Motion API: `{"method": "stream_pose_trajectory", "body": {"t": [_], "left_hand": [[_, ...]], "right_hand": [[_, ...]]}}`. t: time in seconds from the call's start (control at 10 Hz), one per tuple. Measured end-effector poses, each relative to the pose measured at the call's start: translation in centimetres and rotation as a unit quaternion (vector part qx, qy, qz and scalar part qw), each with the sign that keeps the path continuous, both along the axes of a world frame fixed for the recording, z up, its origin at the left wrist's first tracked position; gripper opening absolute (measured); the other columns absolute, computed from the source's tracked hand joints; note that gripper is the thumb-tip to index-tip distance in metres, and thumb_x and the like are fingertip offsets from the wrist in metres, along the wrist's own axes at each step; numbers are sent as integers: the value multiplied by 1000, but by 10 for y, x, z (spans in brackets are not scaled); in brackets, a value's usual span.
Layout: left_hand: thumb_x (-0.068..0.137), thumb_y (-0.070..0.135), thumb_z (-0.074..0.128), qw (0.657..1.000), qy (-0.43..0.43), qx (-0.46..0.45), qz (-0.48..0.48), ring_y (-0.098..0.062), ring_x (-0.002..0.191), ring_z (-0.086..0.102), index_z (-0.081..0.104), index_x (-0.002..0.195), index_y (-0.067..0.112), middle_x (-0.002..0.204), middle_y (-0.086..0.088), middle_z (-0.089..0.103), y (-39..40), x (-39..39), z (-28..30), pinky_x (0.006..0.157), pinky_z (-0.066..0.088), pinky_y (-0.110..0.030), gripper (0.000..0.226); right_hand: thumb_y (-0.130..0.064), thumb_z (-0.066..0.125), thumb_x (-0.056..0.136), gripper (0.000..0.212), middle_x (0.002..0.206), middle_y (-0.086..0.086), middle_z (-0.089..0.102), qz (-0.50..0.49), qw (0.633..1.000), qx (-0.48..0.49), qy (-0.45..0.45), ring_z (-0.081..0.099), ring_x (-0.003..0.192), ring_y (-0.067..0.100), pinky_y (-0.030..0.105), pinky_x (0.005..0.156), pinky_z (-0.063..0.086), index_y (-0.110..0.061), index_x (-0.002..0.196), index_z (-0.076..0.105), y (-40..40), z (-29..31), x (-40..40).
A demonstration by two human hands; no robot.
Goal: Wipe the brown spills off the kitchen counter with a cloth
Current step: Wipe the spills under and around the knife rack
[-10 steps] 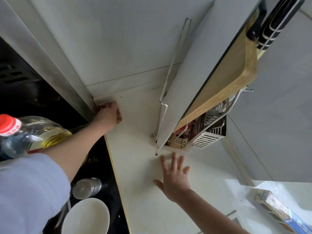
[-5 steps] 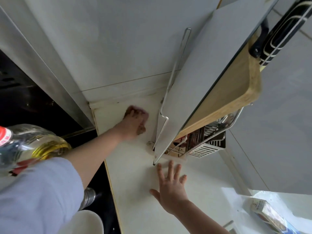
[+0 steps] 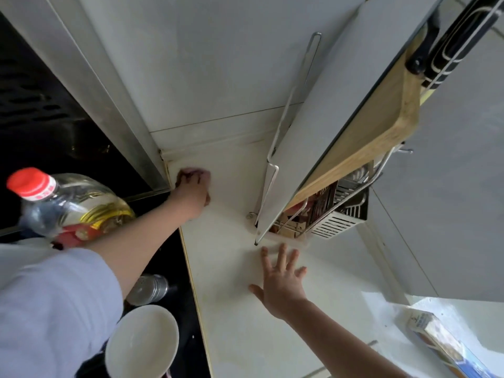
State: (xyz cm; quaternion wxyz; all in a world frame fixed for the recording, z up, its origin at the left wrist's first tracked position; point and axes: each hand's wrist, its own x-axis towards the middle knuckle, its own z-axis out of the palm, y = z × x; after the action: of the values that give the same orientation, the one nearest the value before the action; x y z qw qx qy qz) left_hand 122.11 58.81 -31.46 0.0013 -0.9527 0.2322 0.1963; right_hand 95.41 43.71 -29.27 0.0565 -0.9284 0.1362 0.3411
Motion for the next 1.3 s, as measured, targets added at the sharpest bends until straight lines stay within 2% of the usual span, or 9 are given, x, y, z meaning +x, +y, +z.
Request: {"method": "stream_pose_trajectory", "body": {"t": [0.1,0.3,0.5,0.6,0.8,0.9,1.0,1.1,1.3], "left_hand": [[80,6,68,999,30,22,15,-36,124,43,24,141,4,140,-18,37,11,-37,8,90,48,-39,75],[92,17,53,998,70,-8,1,-32,135,36,40,143,13,151,-14,28,20,-137,14,105,40,-37,52],[96,17,47,996,52,-69,32,-30,137,33,45,140,8,151,-13,28,20,-228,2,108,34,-40,45],[90,20,59,996,81,-46,-3,-36,144,20,40,143,8,151,-17,17,5,-272,-7,113,33,-39,58],[94,16,58,966,127,-218,47,-32,120,53,62,109,7,131,-14,55,-53,-340,25,97,45,-35,18],[95,18,62,915,136,-334,183,-16,92,64,59,98,10,110,1,66,-60,-344,54,73,45,-17,8],[97,26,62,821,196,-448,295,-11,92,69,58,104,16,105,3,71,-54,-347,86,80,55,-21,13],[98,28,60,730,245,-524,363,-18,97,69,59,108,15,107,-6,70,-52,-350,112,79,59,-30,16],[105,26,41,508,377,-635,444,-27,96,67,66,110,5,110,-22,70,-25,-331,152,79,54,-36,33]], "right_hand": [[-64,37,95,88,157,28,-23,-6,1000,-4,-8,-14,141,59,69,109,17,-21,154,-13,-1,-1,1],[-60,41,96,87,157,25,-24,-17,1000,18,-1,-13,142,57,70,110,16,-24,155,-11,1,6,-1],[0,42,85,93,159,14,-29,-13,994,99,33,-19,145,46,63,116,8,-30,155,-10,-19,25,-3],[9,38,76,97,163,6,-18,0,986,164,-23,-14,150,33,50,121,6,-21,157,-6,-38,28,-25],[-6,43,90,57,148,5,47,-107,944,267,-164,50,131,22,21,106,34,-14,147,42,-80,17,-108],[-9,47,95,35,119,5,69,-206,906,325,-177,67,100,24,24,83,49,-11,127,61,-94,28,-124],[-5,47,96,26,98,9,73,-304,842,412,-174,68,86,23,22,69,52,-9,112,66,-103,59,-130],[-18,48,99,23,97,2,75,-303,823,444,-182,70,91,18,34,82,57,-16,104,70,-99,90,-128],[-37,63,94,22,107,-3,71,-306,783,509,-186,69,97,16,29,81,56,-20,107,67,-56,126,-113]]}}
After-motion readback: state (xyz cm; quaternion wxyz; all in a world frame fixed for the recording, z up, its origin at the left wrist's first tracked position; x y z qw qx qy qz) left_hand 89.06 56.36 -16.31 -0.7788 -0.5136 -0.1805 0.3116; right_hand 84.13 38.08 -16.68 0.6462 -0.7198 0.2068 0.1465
